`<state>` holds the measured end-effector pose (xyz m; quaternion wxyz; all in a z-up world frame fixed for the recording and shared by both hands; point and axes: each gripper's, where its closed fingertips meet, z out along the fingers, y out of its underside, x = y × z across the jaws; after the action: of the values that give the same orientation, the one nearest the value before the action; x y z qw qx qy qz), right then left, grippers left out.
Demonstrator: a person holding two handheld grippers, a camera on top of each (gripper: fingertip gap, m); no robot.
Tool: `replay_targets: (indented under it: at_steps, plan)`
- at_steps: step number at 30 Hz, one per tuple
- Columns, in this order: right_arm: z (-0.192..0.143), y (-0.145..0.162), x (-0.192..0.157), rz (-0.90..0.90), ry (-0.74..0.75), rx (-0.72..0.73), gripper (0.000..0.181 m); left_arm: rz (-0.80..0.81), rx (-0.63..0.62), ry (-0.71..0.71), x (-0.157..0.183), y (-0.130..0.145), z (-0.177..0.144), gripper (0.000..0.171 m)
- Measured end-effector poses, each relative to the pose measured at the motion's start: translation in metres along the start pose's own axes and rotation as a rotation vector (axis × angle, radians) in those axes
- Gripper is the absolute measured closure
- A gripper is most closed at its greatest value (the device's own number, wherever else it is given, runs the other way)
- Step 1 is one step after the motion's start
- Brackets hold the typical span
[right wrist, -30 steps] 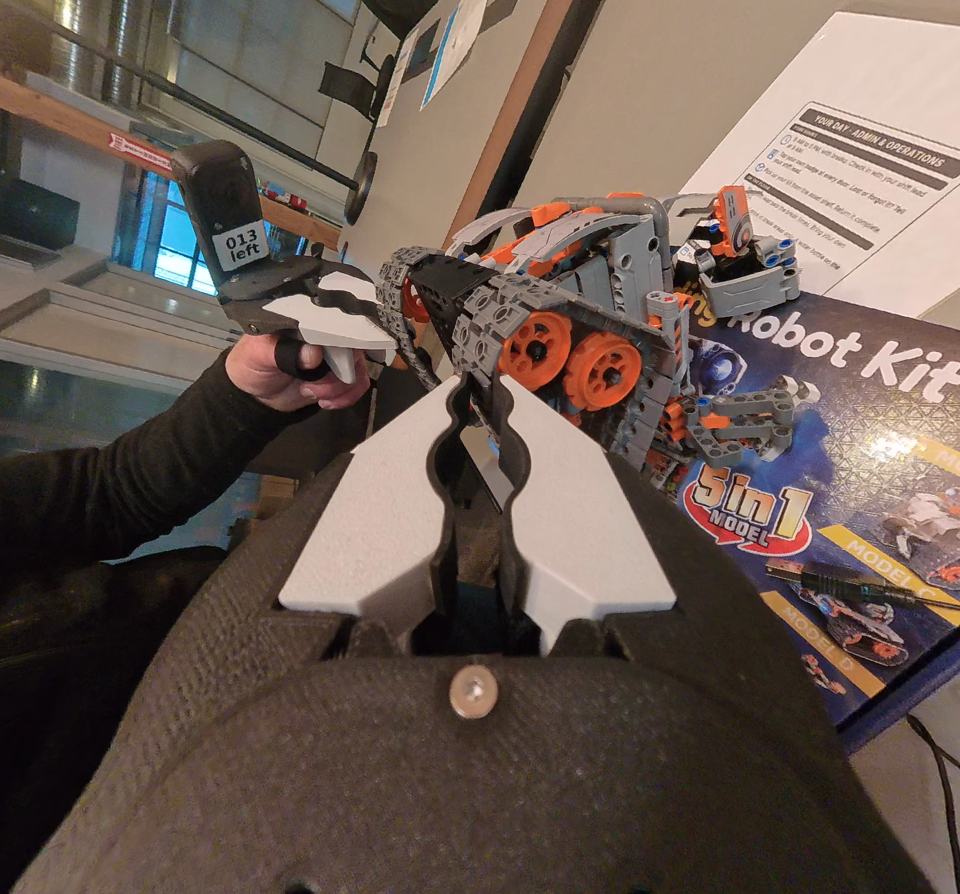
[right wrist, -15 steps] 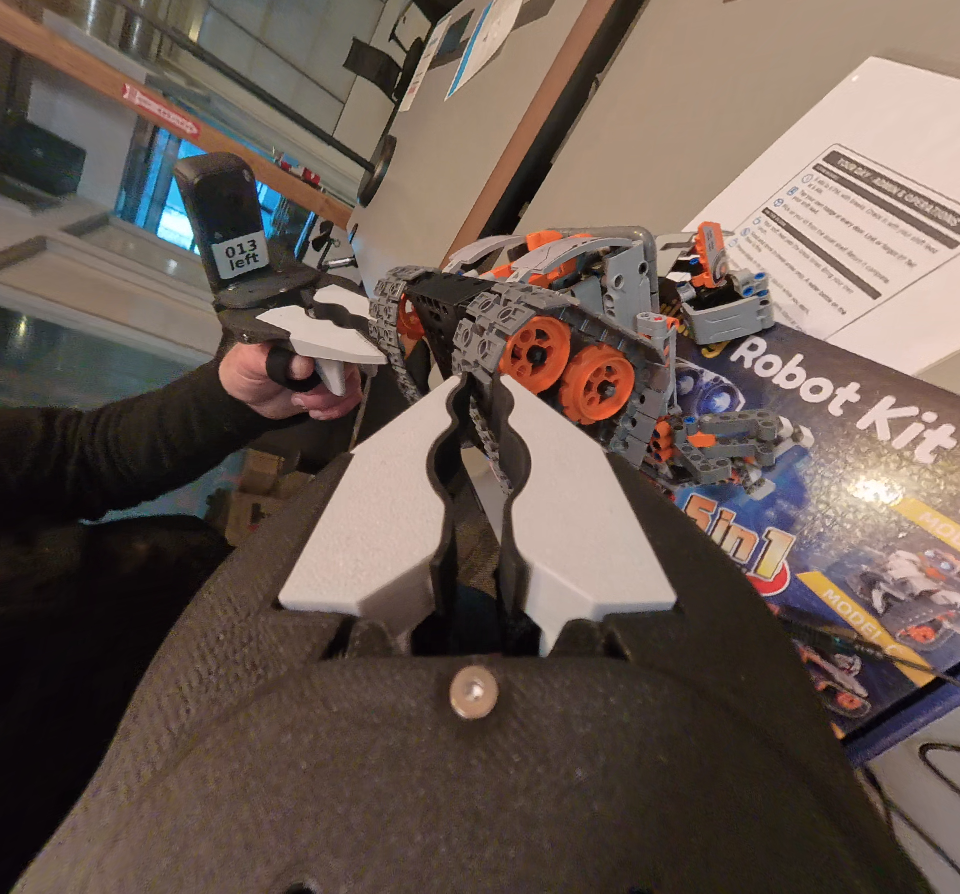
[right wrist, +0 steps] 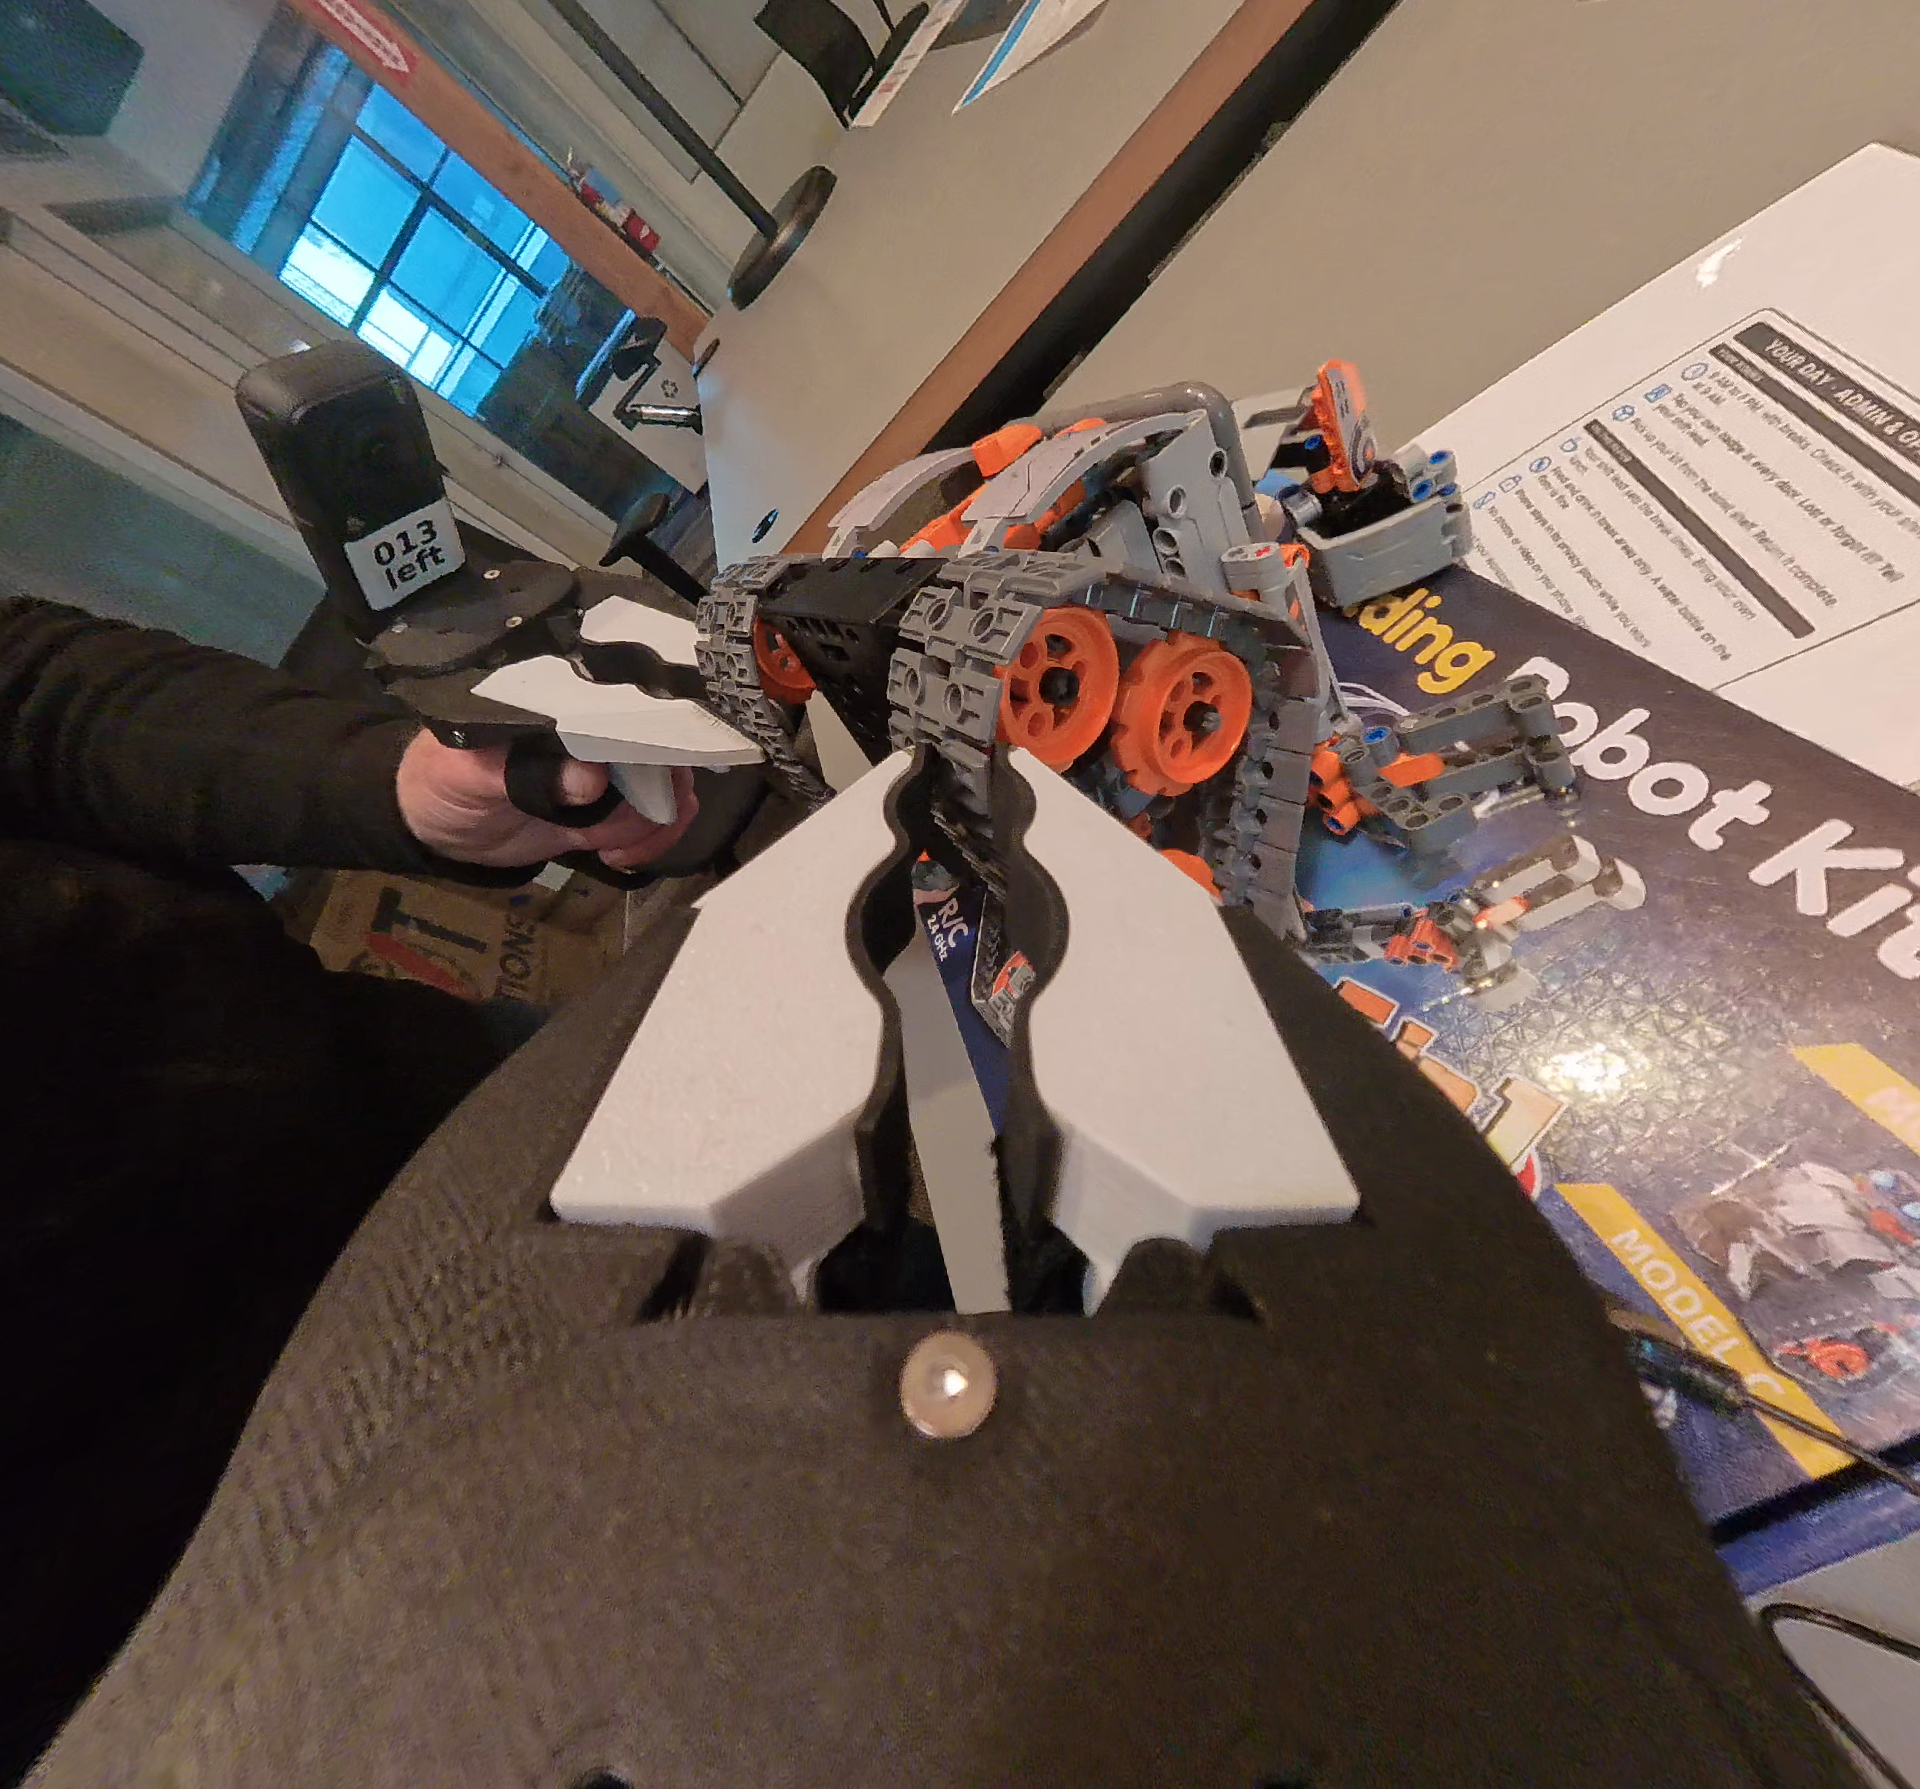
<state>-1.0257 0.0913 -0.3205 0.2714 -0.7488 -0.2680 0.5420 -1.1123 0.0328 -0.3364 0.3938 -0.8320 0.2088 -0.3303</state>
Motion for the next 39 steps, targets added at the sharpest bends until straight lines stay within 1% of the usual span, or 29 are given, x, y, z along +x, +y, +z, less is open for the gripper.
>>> replay_targets:
  at_steps: [2, 5, 8, 12, 15, 17, 20, 22, 24, 26, 29, 32, 35, 37, 38, 39]
  plan:
    - [0.0, 0.007, 0.001, 0.007, 0.001, -0.006, 0.172, 0.041, -0.001, -0.014, 0.0, 0.007, 0.001, 0.166]
    - [0.003, 0.019, 0.004, 0.019, 0.019, -0.023, 0.167, 0.064, -0.029, -0.027, 0.0, 0.022, 0.005, 0.166]
    - [0.002, 0.02, 0.003, 0.022, 0.024, -0.001, 0.164, 0.044, -0.037, -0.018, 0.001, 0.029, 0.008, 0.165]
    - [-0.008, 0.012, -0.002, 0.005, 0.051, 0.042, 0.154, 0.087, -0.064, -0.027, 0.0, 0.033, 0.009, 0.147]
    - [-0.032, 0.003, -0.007, -0.004, 0.103, 0.106, 0.151, 0.089, -0.065, -0.04, -0.004, 0.033, 0.003, 0.141]
    - [-0.052, 0.005, -0.005, -0.01, 0.183, 0.131, 0.153, 0.078, -0.063, -0.047, -0.008, 0.032, -0.002, 0.135]
    - [-0.085, 0.022, 0.009, -0.009, 0.355, 0.112, 0.152, 0.065, -0.07, -0.046, -0.009, 0.032, -0.014, 0.127]
    - [-0.102, 0.031, 0.012, 0.016, 0.417, 0.121, 0.152, 0.077, -0.085, -0.057, -0.012, 0.033, -0.021, 0.125]
    - [-0.112, 0.04, 0.01, -0.008, 0.469, 0.101, 0.151, 0.07, -0.085, -0.076, -0.018, 0.031, -0.029, 0.123]
    - [-0.113, 0.048, 0.004, -0.013, 0.482, 0.088, 0.151, 0.049, -0.094, -0.104, -0.029, 0.03, -0.038, 0.123]
    - [-0.107, 0.056, -0.005, -0.028, 0.477, 0.079, 0.152, 0.059, -0.112, -0.192, -0.054, 0.032, -0.06, 0.124]
    - [-0.095, 0.064, -0.015, -0.046, 0.452, 0.055, 0.154, 0.105, -0.172, -0.335, -0.092, 0.044, -0.089, 0.128]
    - [-0.078, 0.069, -0.025, -0.054, 0.403, 0.046, 0.156, 0.113, -0.241, -0.445, -0.131, 0.058, -0.116, 0.132]
    - [-0.069, 0.072, -0.028, -0.054, 0.379, 0.045, 0.157, 0.144, -0.295, -0.49, -0.15, 0.061, -0.123, 0.135]
    - [-0.064, 0.073, -0.03, -0.06, 0.371, 0.045, 0.158, 0.14, -0.33, -0.49, -0.157, 0.062, -0.122, 0.137]
    - [-0.06, 0.073, -0.031, -0.074, 0.372, 0.046, 0.159, 0.145, -0.335, -0.49, -0.163, 0.059, -0.118, 0.14]
